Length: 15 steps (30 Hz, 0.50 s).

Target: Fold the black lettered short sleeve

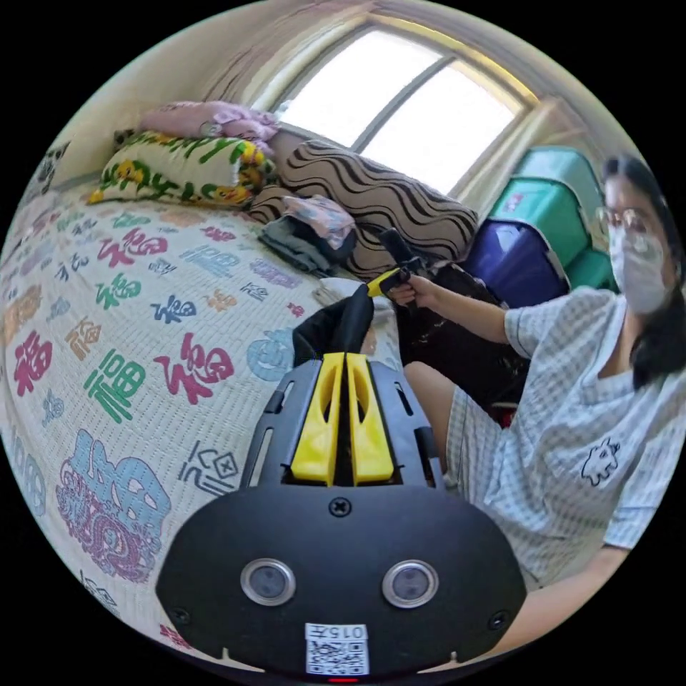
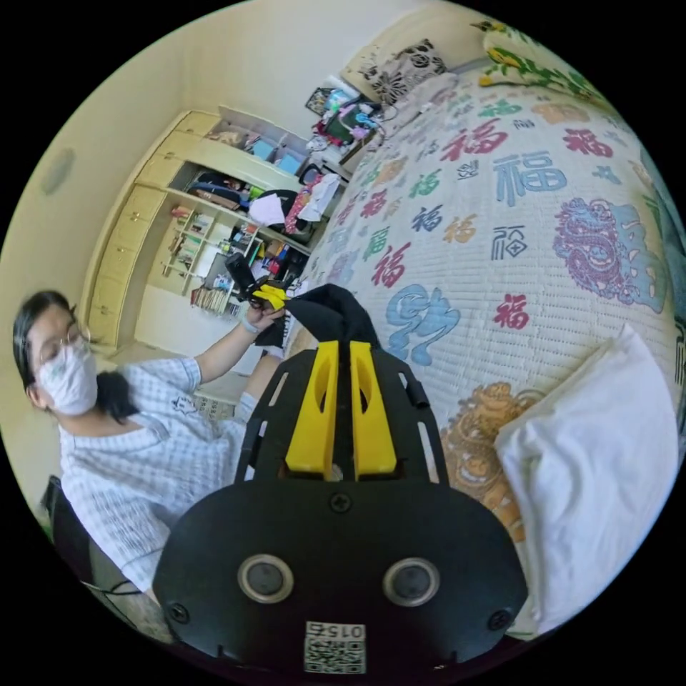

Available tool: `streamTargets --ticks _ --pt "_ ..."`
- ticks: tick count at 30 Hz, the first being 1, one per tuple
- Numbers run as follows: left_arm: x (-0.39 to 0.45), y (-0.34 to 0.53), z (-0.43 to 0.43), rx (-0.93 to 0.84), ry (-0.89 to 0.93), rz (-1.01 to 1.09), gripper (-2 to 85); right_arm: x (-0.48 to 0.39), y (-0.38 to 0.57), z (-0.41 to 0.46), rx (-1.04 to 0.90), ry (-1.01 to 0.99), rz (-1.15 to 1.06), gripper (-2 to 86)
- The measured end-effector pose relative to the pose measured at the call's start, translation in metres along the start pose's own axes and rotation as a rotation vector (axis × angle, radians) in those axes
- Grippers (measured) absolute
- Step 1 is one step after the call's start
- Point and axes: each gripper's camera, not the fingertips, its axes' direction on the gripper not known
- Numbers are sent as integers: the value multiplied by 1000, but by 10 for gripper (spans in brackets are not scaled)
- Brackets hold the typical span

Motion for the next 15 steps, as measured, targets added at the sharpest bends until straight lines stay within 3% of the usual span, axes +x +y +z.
streamTargets --ticks 8,15 --pt "147 83 45 -136 -126 143 -8 -51 108 72 -131 96 -59 22" --pt "197 143 101 -288 -176 8 -6 -52 156 138 -262 211 24 11"
